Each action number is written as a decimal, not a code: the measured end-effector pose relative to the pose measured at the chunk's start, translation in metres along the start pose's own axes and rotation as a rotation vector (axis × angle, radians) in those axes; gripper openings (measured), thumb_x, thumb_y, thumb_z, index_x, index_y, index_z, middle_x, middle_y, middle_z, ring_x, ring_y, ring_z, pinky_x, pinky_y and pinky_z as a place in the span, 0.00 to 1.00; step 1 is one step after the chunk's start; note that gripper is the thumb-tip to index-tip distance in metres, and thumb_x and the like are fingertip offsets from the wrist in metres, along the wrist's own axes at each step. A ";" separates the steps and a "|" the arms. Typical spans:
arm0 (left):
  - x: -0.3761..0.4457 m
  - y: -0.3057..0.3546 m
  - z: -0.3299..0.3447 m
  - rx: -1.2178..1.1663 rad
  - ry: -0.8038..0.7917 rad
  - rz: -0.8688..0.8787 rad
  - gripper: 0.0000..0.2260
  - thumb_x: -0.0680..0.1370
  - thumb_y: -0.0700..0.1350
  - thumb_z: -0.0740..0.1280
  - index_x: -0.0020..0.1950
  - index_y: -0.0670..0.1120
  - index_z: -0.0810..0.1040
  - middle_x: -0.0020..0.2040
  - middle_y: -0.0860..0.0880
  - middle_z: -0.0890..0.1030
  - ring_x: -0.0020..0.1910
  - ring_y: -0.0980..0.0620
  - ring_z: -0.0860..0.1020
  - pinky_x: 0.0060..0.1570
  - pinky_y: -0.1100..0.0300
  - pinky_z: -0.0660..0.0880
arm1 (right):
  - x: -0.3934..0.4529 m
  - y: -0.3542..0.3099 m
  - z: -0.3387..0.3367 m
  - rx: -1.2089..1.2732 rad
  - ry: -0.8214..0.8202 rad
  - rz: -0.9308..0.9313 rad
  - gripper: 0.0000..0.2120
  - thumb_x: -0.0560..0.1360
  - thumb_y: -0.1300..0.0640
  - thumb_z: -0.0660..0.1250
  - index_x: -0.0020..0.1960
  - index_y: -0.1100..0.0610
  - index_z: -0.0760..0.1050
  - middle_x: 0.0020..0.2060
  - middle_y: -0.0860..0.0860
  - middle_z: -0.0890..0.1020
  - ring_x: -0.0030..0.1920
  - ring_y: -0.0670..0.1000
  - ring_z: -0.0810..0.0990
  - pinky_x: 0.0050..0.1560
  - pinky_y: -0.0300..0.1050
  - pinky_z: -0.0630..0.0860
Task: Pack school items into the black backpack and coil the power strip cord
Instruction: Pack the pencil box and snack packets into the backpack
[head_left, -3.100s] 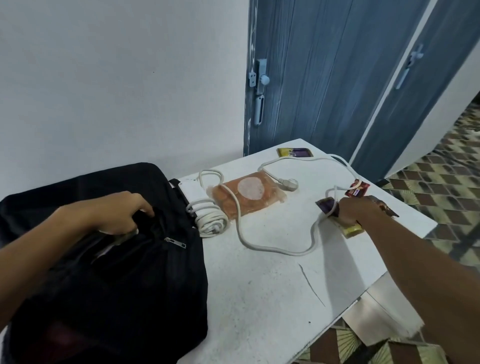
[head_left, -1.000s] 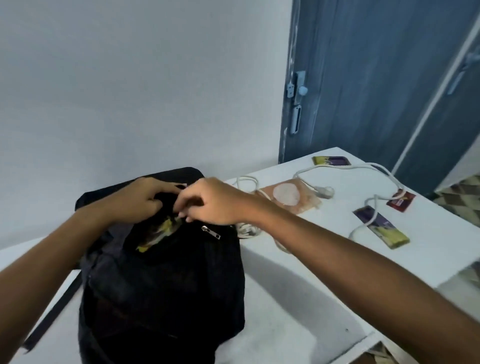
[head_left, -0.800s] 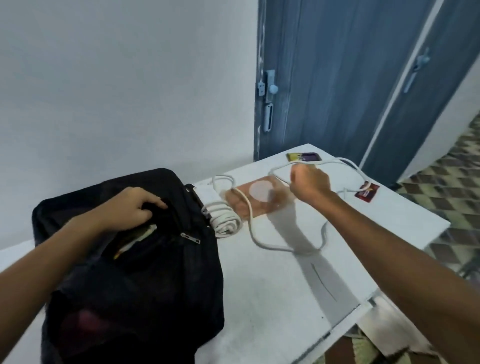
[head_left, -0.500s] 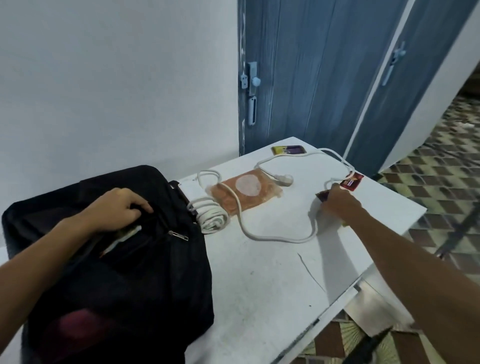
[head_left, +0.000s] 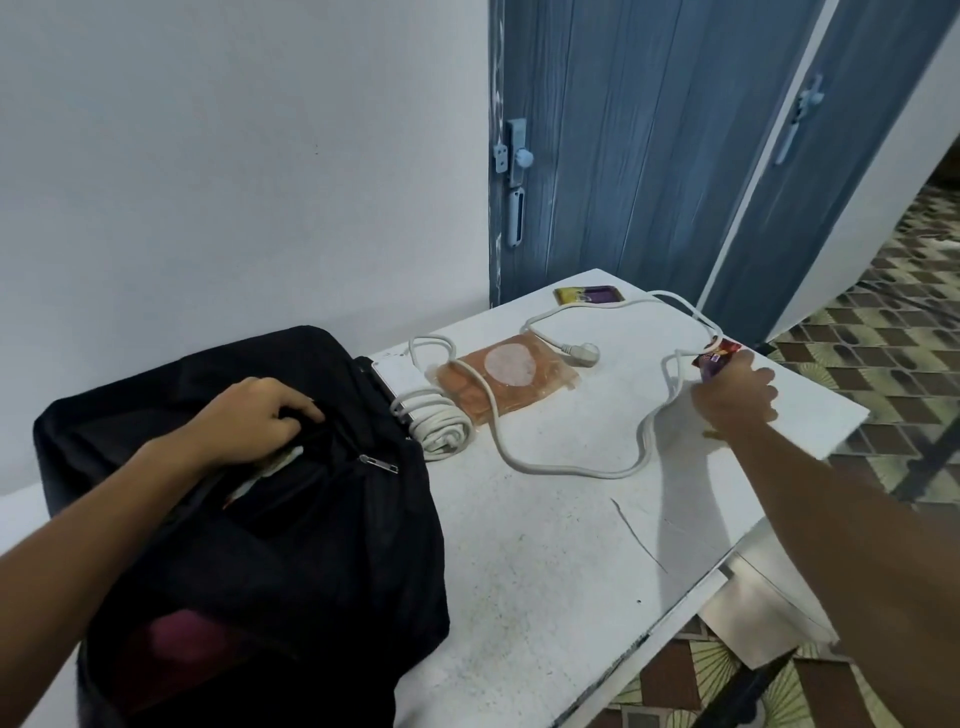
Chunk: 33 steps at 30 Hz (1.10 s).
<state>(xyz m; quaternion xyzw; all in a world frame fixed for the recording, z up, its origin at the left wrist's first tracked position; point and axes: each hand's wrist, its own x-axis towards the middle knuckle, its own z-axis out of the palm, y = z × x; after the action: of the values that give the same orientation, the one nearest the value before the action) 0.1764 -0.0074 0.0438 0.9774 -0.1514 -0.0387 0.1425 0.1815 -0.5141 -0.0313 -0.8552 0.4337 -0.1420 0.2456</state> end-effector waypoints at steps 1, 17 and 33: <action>0.000 0.001 0.000 0.001 -0.002 0.005 0.18 0.72 0.33 0.64 0.49 0.54 0.85 0.57 0.52 0.83 0.55 0.51 0.79 0.59 0.59 0.71 | 0.000 -0.005 -0.002 0.080 0.041 -0.023 0.21 0.77 0.51 0.63 0.66 0.59 0.64 0.63 0.63 0.69 0.63 0.65 0.68 0.61 0.61 0.67; -0.047 0.033 -0.073 0.065 -0.143 0.119 0.33 0.67 0.28 0.60 0.70 0.49 0.73 0.72 0.57 0.69 0.70 0.57 0.68 0.68 0.59 0.67 | -0.298 -0.186 -0.030 0.086 -1.526 -1.055 0.19 0.70 0.71 0.67 0.56 0.55 0.74 0.43 0.52 0.77 0.40 0.48 0.77 0.37 0.40 0.73; -0.093 0.031 -0.085 0.140 0.128 0.071 0.29 0.68 0.34 0.59 0.68 0.47 0.74 0.73 0.56 0.69 0.67 0.55 0.71 0.50 0.80 0.61 | -0.389 -0.224 0.021 -0.105 -0.846 -1.544 0.17 0.78 0.57 0.57 0.65 0.61 0.70 0.64 0.61 0.73 0.65 0.62 0.69 0.68 0.53 0.61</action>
<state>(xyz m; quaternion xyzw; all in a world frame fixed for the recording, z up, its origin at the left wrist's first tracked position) 0.0896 0.0154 0.1368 0.9795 -0.1788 0.0398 0.0844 0.1147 -0.0799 0.0608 -0.9006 -0.3866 0.0805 0.1813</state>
